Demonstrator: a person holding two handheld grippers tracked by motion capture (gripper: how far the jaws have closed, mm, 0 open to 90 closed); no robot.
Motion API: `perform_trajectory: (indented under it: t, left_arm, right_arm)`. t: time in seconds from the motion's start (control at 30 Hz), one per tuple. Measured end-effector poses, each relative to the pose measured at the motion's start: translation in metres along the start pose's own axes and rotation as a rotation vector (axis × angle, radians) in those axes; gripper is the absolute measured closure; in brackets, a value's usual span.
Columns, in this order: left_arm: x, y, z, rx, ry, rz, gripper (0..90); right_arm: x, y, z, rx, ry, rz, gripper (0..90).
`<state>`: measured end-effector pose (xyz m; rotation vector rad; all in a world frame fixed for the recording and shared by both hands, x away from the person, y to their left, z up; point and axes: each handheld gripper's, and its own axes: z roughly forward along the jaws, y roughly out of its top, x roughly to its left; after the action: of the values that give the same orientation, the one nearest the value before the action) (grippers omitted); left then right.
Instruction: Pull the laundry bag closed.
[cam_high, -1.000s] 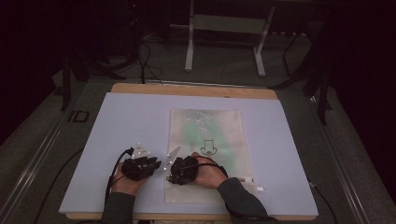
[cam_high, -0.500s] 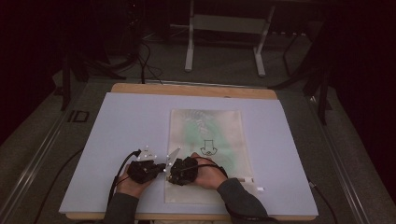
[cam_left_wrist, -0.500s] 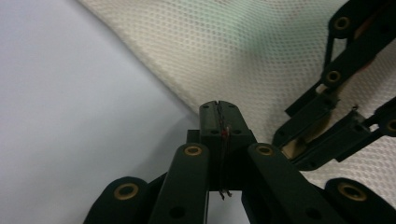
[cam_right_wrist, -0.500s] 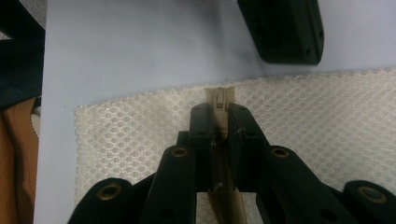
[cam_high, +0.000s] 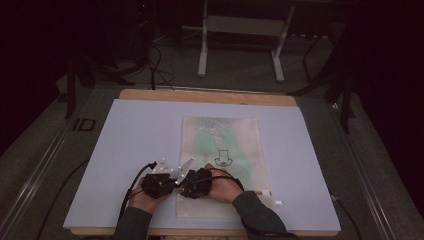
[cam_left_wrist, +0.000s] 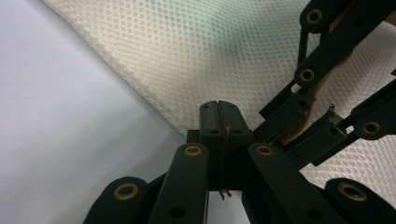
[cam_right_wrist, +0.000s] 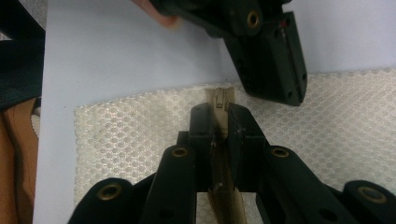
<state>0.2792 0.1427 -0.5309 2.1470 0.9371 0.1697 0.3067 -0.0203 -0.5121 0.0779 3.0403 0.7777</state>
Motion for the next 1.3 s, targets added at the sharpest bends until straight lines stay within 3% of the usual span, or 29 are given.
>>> perform_trajectory:
  t: [0.43, 0.47, 0.57, 0.77, 1.3]
  left_arm:
    - [-0.0005, -0.0018, 0.0013, 0.026, 0.0, -0.001, 89.2]
    - [0.0021, -0.002, 0.0014, 0.024, -0.017, -0.033, 89.3]
    - [0.0043, -0.0028, 0.0015, 0.019, -0.03, -0.052, 89.5]
    - [-0.0015, -0.0006, 0.002, 0.04, 0.013, 0.011, 89.6]
    - [-0.002, -0.0007, 0.0027, 0.037, 0.018, 0.016, 89.7]
  right_arm:
    - [0.0, -0.0015, 0.0, -0.011, 0.003, -0.002, 81.5]
    - [0.0004, -0.0009, -0.0004, -0.001, 0.004, 0.0, 81.6]
    - [0.0006, -0.0005, -0.0003, 0.001, 0.001, -0.005, 81.6]
    - [0.0008, -0.002, -0.0011, -0.008, -0.007, -0.017, 81.9]
    - [0.0009, -0.007, -0.0054, -0.007, -0.018, -0.016, 82.4]
